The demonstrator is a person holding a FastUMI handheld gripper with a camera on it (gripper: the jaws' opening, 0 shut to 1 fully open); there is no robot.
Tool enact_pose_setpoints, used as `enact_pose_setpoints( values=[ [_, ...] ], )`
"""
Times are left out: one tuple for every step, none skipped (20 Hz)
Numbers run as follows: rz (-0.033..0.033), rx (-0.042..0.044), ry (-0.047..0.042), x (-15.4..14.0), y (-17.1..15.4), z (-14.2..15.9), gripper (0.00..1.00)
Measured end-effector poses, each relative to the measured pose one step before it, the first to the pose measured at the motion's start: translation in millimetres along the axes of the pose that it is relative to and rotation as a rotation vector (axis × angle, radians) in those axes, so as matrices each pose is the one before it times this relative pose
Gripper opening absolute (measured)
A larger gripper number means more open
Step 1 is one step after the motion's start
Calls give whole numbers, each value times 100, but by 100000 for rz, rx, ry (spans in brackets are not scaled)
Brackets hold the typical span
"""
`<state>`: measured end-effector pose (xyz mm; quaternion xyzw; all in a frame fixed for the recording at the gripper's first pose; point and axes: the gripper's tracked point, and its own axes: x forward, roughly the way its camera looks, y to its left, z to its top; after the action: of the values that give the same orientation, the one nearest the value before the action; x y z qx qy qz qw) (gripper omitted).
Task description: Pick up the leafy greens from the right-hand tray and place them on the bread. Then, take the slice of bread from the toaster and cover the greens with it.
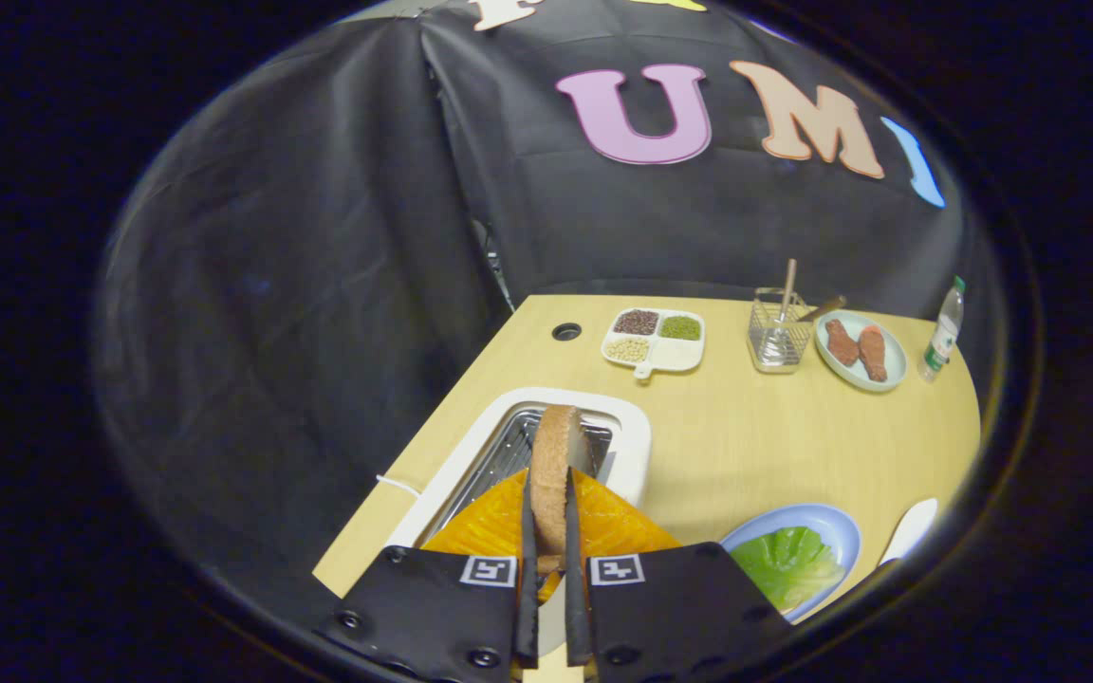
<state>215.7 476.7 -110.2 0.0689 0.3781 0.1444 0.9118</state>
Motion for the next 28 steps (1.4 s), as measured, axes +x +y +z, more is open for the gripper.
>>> enact_pose_setpoints(
  values=[
    [-722,1547,-262,200,-198,60,11],
    [192,-151,-487,22,8,58,8],
    [653,-653,82,-59,225,4,8],
    [567,37,70,-230,207,-86,8],
    [1042,156,-88,-222,247,73,8],
    [720,-156,-780,-163,99,96,8],
    [-91,-675,-997,-336,-93,450,8],
    [524,408,-811,-398,-93,331,8],
    [1105,1159,-776,-302,61,315,8],
    [1245,1168,-1123,-365,102,417,8],
    [754,174,-1052,-433,-21,565,8],
    [682,-384,-1038,-709,-131,576,8],
    [561,-358,-1216,-575,-45,604,8],
    [594,160,-1374,-787,-89,569,8],
    [926,565,-1434,-706,-56,621,8],
    [595,794,-1251,-694,-242,602,8],
    [838,787,-1477,-786,-226,714,8],
    [472,1068,-1056,-658,-323,624,8],
    [-427,612,-1338,-804,-675,696,8],
    [-355,1000,-964,-702,-794,560,8],
    [980,2180,-1097,-704,-615,463,8],
    [1450,2585,-905,-781,-373,398,8],
    [1962,2559,-1022,-800,-401,349,8],
    [1382,2295,-1057,-801,-557,300,8],
    [943,1555,-780,-786,-699,35,8],
    [314,1092,-692,-814,-800,-166,8],
    [416,1207,-672,-587,-831,-147,8],
    [398,1752,-871,-598,-829,-260,8]
  ],
)
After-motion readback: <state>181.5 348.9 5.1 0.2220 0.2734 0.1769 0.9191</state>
